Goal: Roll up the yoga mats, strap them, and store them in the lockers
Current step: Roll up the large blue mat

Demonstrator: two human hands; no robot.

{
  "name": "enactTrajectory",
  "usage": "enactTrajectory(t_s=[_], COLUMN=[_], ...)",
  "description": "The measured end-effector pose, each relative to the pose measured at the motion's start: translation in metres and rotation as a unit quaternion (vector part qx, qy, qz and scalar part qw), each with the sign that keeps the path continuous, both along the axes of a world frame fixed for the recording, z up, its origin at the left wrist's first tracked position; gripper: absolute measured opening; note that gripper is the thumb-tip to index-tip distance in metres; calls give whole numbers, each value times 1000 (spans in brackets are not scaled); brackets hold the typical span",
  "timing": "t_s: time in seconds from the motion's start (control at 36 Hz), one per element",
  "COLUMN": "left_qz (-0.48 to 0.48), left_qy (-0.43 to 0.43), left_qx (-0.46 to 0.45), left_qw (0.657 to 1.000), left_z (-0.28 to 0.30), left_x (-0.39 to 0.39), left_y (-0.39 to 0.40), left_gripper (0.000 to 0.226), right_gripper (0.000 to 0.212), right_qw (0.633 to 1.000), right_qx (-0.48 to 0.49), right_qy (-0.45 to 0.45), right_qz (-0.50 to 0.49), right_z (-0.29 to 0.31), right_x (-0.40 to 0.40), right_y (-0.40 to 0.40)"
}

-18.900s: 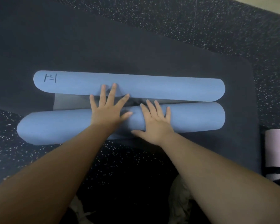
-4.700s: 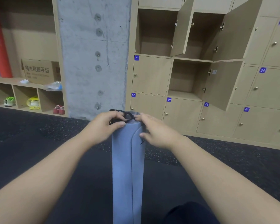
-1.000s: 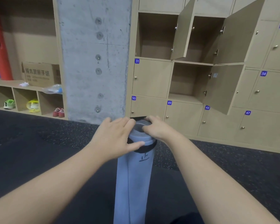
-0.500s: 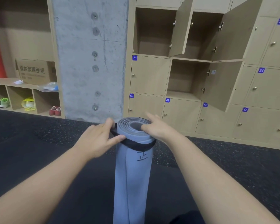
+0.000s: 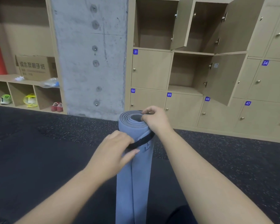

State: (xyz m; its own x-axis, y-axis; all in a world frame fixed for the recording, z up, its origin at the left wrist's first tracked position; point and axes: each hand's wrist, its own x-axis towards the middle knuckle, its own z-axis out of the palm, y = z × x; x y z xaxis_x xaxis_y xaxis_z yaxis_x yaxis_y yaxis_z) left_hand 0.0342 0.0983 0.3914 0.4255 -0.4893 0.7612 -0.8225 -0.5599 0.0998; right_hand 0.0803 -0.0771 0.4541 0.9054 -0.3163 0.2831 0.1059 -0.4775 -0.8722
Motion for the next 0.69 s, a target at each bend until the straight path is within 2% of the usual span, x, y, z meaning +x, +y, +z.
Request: enactTrajectory(t_s=[0.11,0.17,0.22,0.31,0.36,0.42,0.47,0.58,0.69], left_qz=[10,18,16,12,17,42,61,58,47], left_qy=[-36,-40,-10,62,94,123,141,158,170], left_qx=[-61,-63,-50,-28,-32,-32,-22,11,15], left_qw=[997,997,999,998,995,991,988,986,984], left_z=[-4,-6,-11,-14,-9,-3,0,1,1], left_x=[-14,-18,-18,-14,-11,-8,-3,6,8], left_y=[-9,-14,-15,-16,-17,-20,-19,-17,-20], left_gripper=[20,20,18,35,35,24,17,28,35], right_gripper=[19,19,20,20,22,29,25,24,24], right_qw=[1000,1000,999,999,999,995,986,922,887], right_qx=[5,-7,-19,-15,-18,-67,-122,-262,-359], right_qy=[-19,-27,-26,-26,-38,-65,-113,-283,-289], right_qz=[-8,-9,-16,-34,-34,-26,-9,-31,8], right_z=[-3,-3,-3,-1,-1,-7,-22,-63,-85], right_x=[-4,-6,-7,-9,-11,-20,-31,-55,-67], right_y=[1,2,1,-5,-7,-8,-8,-9,-10])
